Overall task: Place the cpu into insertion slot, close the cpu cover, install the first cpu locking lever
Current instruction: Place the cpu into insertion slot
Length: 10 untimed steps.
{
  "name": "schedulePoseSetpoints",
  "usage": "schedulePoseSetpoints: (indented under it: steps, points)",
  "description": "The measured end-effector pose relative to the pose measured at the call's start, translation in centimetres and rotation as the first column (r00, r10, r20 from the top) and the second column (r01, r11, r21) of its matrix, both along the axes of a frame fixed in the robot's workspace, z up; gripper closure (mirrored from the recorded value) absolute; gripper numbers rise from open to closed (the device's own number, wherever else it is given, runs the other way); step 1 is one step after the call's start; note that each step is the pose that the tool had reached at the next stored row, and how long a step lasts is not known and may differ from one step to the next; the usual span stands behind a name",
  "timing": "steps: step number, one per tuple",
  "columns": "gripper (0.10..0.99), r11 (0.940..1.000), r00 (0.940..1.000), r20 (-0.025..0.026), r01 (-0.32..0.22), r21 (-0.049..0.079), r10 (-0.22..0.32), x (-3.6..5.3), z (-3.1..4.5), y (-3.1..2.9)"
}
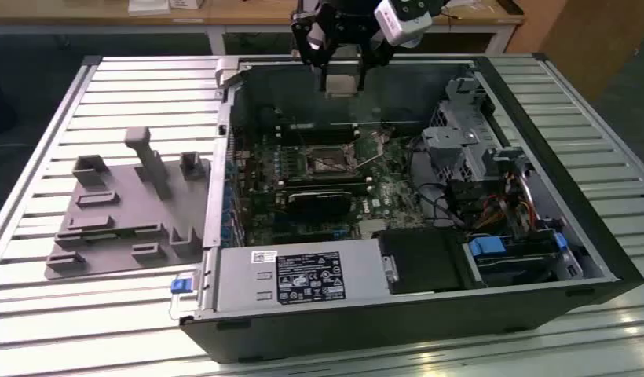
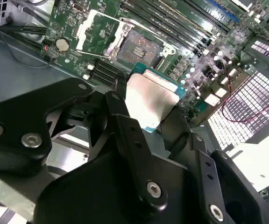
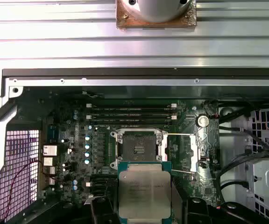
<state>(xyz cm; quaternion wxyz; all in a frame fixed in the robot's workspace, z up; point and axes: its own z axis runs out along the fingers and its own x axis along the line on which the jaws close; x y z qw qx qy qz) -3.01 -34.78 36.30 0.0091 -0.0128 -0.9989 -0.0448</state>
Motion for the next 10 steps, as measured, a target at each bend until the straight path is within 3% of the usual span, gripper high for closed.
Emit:
schedulePoseSetpoints:
  steps: [10]
  points:
    - [0.549,1.0000,1.0000,0.0000,0.000,0.000,0.000,0.00,-0.25,0.00]
